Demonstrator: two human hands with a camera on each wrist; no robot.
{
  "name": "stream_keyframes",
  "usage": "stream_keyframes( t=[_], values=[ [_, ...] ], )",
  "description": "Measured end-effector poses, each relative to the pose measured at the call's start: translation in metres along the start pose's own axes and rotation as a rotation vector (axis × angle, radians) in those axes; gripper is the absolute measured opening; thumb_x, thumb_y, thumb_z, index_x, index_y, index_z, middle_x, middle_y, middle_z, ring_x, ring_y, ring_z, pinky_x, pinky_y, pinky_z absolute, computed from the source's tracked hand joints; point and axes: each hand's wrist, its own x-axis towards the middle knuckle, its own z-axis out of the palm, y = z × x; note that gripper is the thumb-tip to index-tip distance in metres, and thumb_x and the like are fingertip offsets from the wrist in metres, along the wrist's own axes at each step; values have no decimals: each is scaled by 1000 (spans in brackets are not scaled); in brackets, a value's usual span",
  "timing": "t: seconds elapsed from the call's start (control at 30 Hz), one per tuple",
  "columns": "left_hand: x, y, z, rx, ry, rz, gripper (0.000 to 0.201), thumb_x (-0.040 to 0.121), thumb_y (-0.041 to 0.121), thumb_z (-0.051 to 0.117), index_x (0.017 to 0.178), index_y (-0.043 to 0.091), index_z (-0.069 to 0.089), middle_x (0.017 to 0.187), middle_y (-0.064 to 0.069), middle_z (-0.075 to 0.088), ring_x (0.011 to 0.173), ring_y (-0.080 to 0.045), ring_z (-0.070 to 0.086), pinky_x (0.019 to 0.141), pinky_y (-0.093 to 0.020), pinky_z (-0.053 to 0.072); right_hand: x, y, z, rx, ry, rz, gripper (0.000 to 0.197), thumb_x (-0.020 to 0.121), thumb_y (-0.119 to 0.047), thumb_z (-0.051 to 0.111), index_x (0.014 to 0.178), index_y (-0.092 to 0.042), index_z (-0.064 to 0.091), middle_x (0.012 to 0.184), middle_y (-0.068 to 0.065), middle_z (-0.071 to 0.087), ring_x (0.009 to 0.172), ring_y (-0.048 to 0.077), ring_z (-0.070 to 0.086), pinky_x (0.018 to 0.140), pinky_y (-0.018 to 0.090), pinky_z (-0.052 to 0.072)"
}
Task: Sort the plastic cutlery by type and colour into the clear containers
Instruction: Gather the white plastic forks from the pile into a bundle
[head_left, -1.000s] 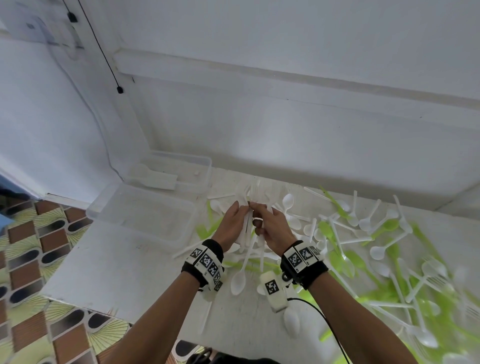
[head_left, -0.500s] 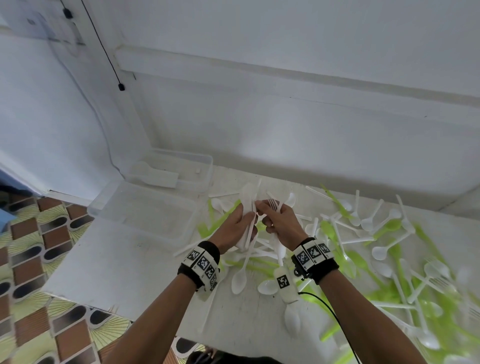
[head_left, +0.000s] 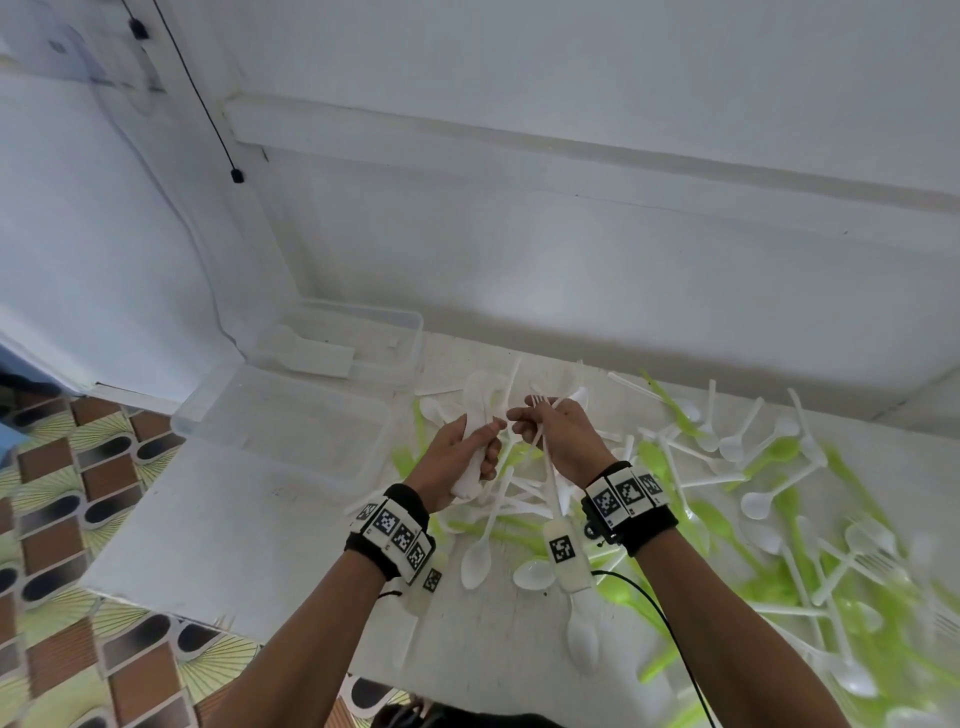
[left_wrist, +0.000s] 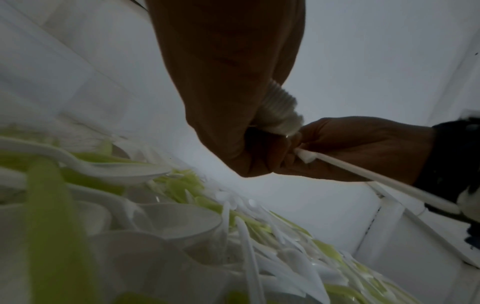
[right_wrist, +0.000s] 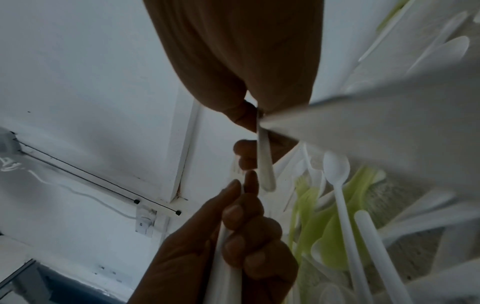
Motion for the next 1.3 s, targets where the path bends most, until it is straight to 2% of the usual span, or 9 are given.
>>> stream_keyframes(
  t=[0.13,0.23,0.4,0.57,0.7,0.87,1.03,1.13,1.3],
  values=[
    [-2,-4,0,-20,14,-10,16,104,24,54,97,9,53,75,-6,54,51,-14,41,49,-26,37,2,0,-1,57,-9,14,18,103,-9,54,116,2,60,112,15,67,96,24,64,77,30,59],
    [0,-4,1,-70,38,-29,18,103,27,55,96,11,49,78,-4,55,52,-14,42,47,-25,38,-1,-2,-3,128,-29,50,12,99,-11,63,107,-9,70,95,2,71,89,17,67,83,36,57],
    [-1,-3,-1,-26,38,-43,19,103,29,56,106,11,52,81,-3,53,61,-14,49,48,-25,41,-4,2,-5,65,58,-19,34,88,-21,78,118,-7,71,93,-1,73,87,14,66,80,31,51],
    [-3,-4,-2,10,-13,-37,36,100,38,59,125,11,61,104,-12,65,87,-29,62,85,-47,51,-2,2,-3,147,-9,2,31,92,-6,72,119,6,66,96,11,74,80,16,72,70,23,58],
    [-6,-5,-2,-5,-25,-44,25,103,32,55,115,12,62,87,-6,61,71,-19,59,67,-33,54,-1,3,-3,235,-44,76,24,93,-4,69,115,5,67,92,11,75,79,19,74,70,25,59],
    [-5,-5,-1,-15,-106,-111,22,103,30,54,115,12,59,94,-6,64,79,-22,63,66,-37,55,4,19,2,246,7,98,30,91,-5,71,116,11,65,102,21,70,83,26,68,83,36,60],
    [-8,1,0,-130,-220,-140,18,106,23,49,105,7,57,89,-10,59,62,-20,54,52,-27,44,2,28,12,5,107,2,20,94,-16,72,101,1,67,74,6,60,56,12,51,52,23,45],
    [-7,2,-1,-86,-222,-105,11,104,20,53,103,10,58,79,-3,51,62,-14,46,55,-25,41,5,26,15,-75,83,66,21,100,-24,60,96,-4,64,71,2,52,57,12,44,53,24,38],
    [-1,-2,-7,-54,-87,-75,18,101,21,59,111,7,54,88,-7,57,65,-17,52,56,-29,49,5,23,19,-92,111,94,33,106,-21,40,115,-2,65,77,2,51,61,12,43,55,24,36]
  ],
)
